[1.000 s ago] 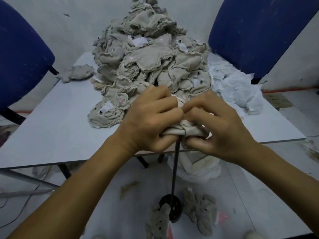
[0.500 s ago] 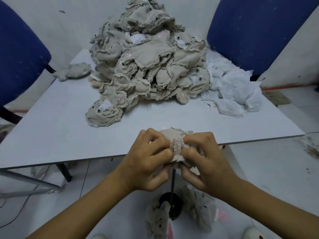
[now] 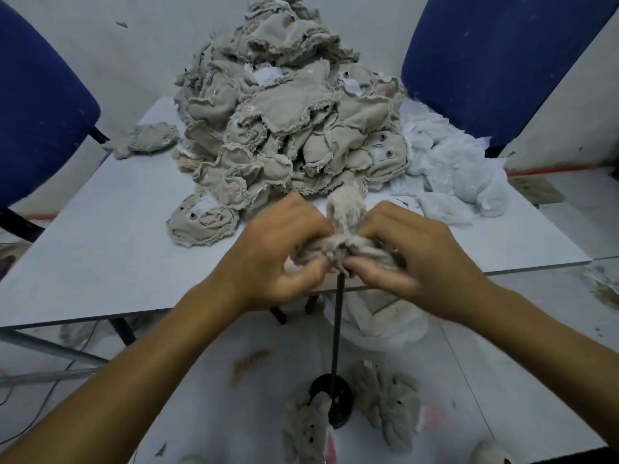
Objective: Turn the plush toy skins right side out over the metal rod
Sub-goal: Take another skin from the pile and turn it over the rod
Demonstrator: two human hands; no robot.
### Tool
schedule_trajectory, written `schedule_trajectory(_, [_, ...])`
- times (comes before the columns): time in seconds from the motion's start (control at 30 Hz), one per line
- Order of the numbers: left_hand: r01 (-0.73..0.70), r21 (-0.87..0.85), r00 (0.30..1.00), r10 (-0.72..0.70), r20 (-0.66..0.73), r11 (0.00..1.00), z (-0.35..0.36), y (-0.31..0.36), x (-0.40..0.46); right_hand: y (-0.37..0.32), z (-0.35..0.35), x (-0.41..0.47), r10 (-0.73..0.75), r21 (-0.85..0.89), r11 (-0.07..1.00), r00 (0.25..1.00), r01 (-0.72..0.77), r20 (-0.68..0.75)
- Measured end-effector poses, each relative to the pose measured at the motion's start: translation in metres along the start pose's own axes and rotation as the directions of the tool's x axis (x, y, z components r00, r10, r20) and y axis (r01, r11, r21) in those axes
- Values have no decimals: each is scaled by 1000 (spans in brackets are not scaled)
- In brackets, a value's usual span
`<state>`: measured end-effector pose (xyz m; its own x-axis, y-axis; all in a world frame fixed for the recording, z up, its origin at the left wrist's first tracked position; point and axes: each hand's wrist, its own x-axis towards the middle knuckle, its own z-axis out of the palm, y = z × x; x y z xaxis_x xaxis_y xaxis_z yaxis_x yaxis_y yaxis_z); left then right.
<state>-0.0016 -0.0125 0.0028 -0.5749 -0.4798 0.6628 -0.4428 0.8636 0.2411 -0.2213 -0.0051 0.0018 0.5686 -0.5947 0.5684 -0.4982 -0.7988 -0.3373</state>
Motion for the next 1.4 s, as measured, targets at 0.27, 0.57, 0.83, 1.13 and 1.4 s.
schedule_trajectory(0.27, [531, -268, 827, -561, -43, 803, 31, -10, 28, 27, -4, 17, 347, 262, 887, 923, -381, 167])
schedule_trajectory(0.57, [611, -526, 771, -597, 222, 592, 35, -16, 41, 45, 25, 14, 563, 223, 822, 807, -524, -179])
schedule_trajectory(0.83, [645, -476, 758, -576, 306, 597, 45, -9, 39, 50, 49, 20, 719, 323, 692, 658, -646, -224])
schedule_trajectory(1.13, [661, -747, 670, -503, 546, 69, 31, -27, 25, 43, 13, -1, 548, 783, 143, 707, -606, 447])
schedule_trajectory(1.4, [631, -697, 696, -646, 314, 341, 38, -20, 40, 45, -6, 3, 373, 711, -256, 611, -655, 698])
